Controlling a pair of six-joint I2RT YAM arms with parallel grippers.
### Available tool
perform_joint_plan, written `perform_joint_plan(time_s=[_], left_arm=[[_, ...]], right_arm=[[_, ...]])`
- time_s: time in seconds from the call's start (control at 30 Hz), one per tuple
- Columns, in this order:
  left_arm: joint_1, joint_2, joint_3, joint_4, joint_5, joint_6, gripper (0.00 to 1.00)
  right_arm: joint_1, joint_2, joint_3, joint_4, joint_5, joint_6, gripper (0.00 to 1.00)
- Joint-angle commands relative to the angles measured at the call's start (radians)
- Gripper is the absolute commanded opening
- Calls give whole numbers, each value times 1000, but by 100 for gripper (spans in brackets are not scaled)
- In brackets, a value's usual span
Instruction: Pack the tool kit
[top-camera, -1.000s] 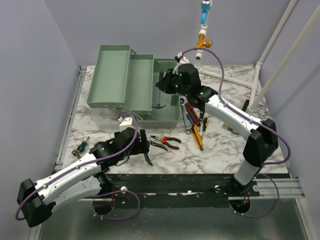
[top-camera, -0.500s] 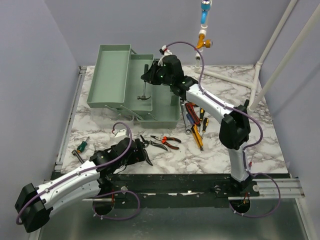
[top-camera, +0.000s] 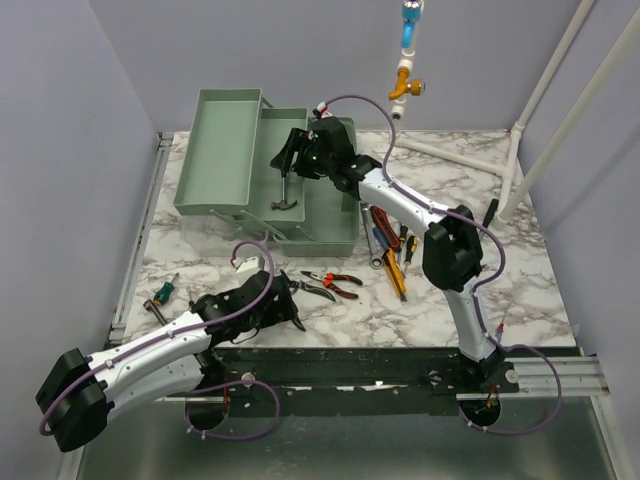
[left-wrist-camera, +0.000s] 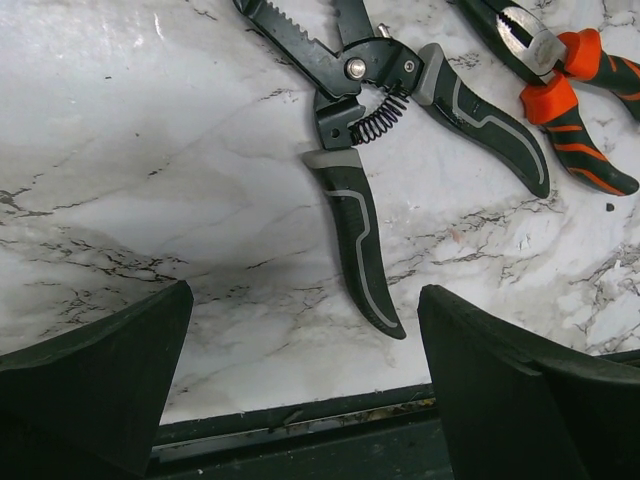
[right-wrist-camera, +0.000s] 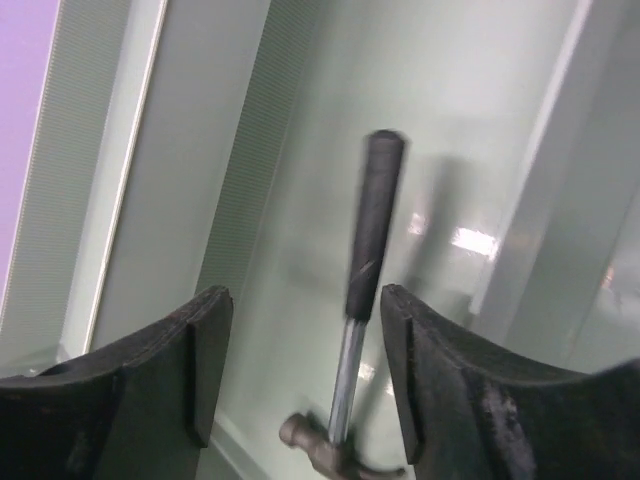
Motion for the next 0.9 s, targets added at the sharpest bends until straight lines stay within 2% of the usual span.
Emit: perform_joint_plan(time_s=[0.0, 0.13, 0.37, 0.47, 0.57, 0.63, 0.87], left_arm=[[2, 39, 21, 41, -15, -36, 97], [2, 107, 35, 74, -15, -49, 92], [-10, 268, 82, 123, -41, -83, 78], [-29, 358, 151, 33, -95, -106, 74], [-94, 458, 280, -172, -212, -161, 70], [-117, 531, 345, -270, -224, -173, 69], [-164, 696, 412, -286, -148, -146, 59]], right_arm=[[4, -109, -52, -65, 81, -15, 70], [4, -229, -126, -90, 129, -63, 70], [2, -563, -516, 19, 144, -154, 69], [4, -720, -712, 49, 182, -147, 67], [3, -921, -964, 160, 230, -129, 67], [3, -1022, -1094, 199, 253, -129, 66], [3, -1232, -1272, 107, 278, -101, 64]])
